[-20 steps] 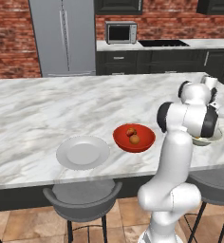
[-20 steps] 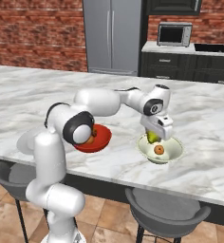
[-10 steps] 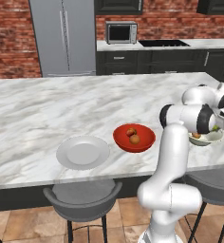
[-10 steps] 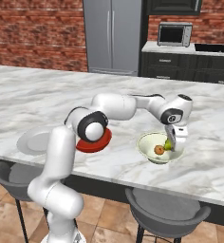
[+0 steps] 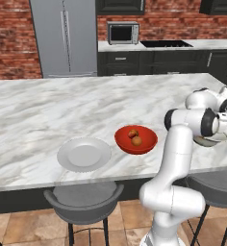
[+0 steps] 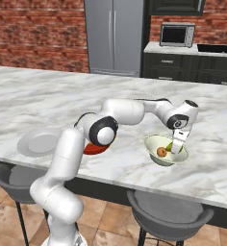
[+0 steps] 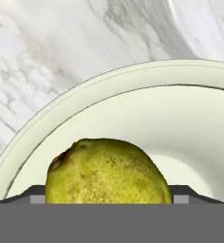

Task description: Take the fruits from the plate on the dining counter and place two fruits in each bowl.

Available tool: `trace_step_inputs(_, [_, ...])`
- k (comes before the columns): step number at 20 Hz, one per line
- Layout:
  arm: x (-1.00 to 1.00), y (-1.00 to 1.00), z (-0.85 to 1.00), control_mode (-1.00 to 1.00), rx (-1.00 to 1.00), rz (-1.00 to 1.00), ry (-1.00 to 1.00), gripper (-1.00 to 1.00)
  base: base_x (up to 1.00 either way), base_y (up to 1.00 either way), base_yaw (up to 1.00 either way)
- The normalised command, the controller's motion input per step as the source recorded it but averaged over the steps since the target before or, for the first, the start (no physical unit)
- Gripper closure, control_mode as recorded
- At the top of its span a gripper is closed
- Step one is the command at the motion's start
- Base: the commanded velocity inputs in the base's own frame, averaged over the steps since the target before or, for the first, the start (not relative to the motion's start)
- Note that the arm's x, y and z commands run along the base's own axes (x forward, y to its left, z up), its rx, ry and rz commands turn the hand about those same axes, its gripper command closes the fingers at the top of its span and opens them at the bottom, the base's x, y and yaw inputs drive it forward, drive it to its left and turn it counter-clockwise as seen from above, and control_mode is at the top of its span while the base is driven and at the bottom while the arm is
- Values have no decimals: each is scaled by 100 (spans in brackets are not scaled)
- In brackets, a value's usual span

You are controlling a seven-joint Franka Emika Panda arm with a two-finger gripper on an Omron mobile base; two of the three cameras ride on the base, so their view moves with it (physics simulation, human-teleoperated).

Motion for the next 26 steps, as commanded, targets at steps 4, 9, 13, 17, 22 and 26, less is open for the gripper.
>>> trace_step_inputs(4, [2,2,-20,-100,0,-20,1,100,0,0,0])
trace_step_inputs(9, [-19,0,-1,-100,0,-16,0,100,0,0,0])
trace_step_inputs(13, [-28,3,0,-100,0,-16,0,-100,0,0,0])
trace_step_inputs(17, [-30,4,5,-100,-4,-12,-4,-100,0,0,0])
trace_step_inputs(22, [-14,23,21,-100,-10,-10,-4,-100,0,0,0])
trace_step_inputs(26, [-22,33,25,-100,-8,-7,-3,-100,0,0,0])
